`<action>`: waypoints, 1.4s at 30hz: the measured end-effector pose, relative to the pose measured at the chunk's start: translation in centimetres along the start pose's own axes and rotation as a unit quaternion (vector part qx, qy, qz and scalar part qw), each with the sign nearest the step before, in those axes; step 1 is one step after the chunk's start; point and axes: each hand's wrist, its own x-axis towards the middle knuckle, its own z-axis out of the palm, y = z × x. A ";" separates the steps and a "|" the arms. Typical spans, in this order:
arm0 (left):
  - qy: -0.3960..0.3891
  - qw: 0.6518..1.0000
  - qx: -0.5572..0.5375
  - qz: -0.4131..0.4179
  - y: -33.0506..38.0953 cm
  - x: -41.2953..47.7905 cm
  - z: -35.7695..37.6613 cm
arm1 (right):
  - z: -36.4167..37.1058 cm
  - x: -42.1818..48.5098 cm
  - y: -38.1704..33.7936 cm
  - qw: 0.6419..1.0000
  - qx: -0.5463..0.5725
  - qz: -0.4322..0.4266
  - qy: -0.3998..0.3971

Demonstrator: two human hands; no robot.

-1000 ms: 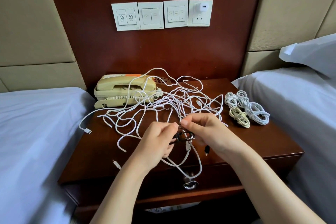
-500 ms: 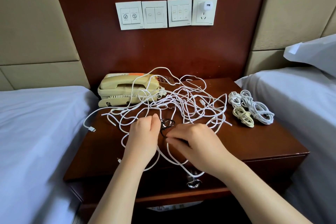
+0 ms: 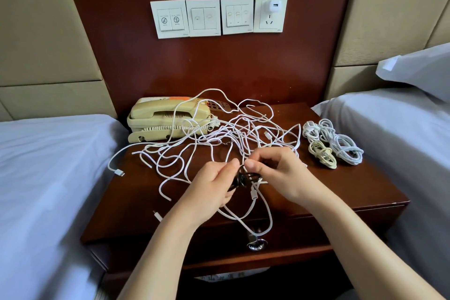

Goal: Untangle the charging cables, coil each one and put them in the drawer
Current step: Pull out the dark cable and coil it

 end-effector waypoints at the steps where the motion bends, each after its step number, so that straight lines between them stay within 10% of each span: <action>1: 0.013 1.000 -0.015 0.008 0.1 0.0 0.1 | 0.2 0.0 0.1 1.000 0.015 0.003 -0.010; 8: 0.214 0.976 0.021 0.036 -0.5 0.6 0.0 | 2.4 -1.1 -1.1 0.984 -0.172 -0.045 -0.030; 13: 0.310 0.929 0.187 0.073 -1.0 0.7 -0.5 | 3.7 -1.5 -1.8 0.955 -0.251 -0.126 0.098; 31: 0.138 0.987 0.059 0.048 -0.8 0.4 0.5 | 2.3 -0.8 -1.4 0.992 0.100 -0.016 0.069; 42: 0.148 0.986 0.062 0.045 -0.6 0.3 1.5 | 1.5 -1.0 -1.0 0.987 -0.003 -0.027 0.161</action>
